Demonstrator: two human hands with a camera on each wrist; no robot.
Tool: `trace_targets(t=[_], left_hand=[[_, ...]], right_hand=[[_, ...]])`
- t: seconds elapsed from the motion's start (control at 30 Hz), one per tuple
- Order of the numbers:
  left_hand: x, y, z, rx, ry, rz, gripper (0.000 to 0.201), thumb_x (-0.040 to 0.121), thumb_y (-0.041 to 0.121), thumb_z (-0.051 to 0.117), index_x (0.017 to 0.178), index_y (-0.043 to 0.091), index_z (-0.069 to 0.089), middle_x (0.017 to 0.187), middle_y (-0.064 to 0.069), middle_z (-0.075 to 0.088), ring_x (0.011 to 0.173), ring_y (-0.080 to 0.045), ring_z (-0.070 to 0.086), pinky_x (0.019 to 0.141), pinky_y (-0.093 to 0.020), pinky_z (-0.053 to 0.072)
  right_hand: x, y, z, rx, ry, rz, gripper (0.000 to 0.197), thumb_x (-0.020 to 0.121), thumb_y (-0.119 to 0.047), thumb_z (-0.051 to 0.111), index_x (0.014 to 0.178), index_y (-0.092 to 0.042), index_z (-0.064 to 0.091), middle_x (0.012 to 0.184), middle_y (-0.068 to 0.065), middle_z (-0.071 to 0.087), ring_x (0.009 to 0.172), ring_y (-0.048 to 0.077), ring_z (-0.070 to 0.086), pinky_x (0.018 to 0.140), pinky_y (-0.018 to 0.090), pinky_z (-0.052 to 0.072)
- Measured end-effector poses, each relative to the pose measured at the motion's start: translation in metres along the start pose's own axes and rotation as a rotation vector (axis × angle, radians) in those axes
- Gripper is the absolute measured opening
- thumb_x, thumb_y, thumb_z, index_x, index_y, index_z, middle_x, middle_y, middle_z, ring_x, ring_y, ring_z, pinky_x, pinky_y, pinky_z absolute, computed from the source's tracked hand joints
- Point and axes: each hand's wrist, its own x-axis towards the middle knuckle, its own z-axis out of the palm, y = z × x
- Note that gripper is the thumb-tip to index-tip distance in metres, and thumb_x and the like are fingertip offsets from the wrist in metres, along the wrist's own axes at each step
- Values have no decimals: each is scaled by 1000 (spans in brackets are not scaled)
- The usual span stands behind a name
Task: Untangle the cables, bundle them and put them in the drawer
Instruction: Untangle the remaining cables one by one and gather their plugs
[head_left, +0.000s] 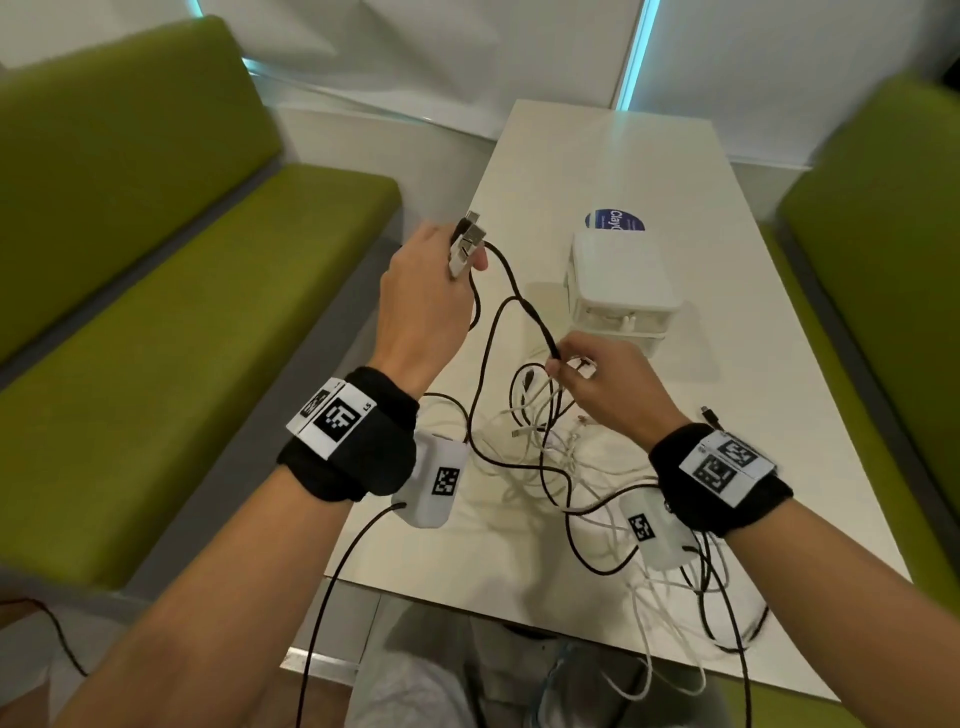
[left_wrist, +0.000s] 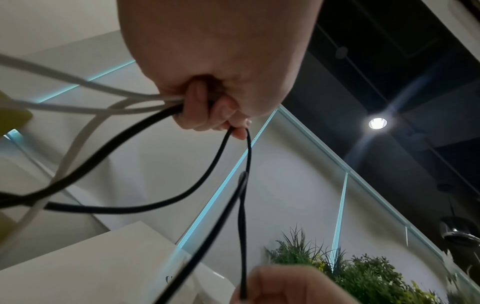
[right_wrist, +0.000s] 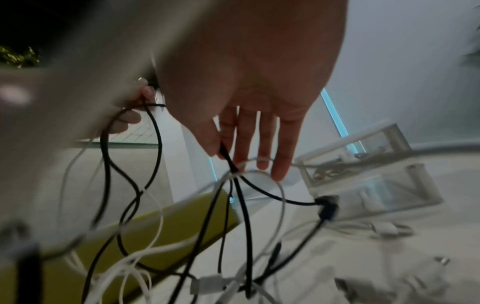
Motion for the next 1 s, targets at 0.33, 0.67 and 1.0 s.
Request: trace_targets(t=[0.33,0.67,1.0], left_hand=[[1,3,2,-98,17,-13,26,98,13,42,85,24,62,101,0,64,93,-21,61,84,-45,51],[-9,-30,5,313,-101,-86,18,101,12,42,93,12,58,93,-4,52,79,-28,54,69,-38,38],[-16,-28,7,431,-239,39,13,99,11,45,112,11,49,97,-5,45,71,-24,45,66,-36,31]], right_hand=[[50,-20,-89,-57,261,25,12,88,-22,70,95,-14,76,86,-1,72,82,13,66,81,27,51],[28,-7,-68,170,117,113,6,90,-17,69,89,-18,75,84,1,73,74,20,71,71,35,62],[23,-6,-72,-201,220,-40,13,94,-26,62,97,-19,73,85,-4,65,71,12,56,75,32,49]])
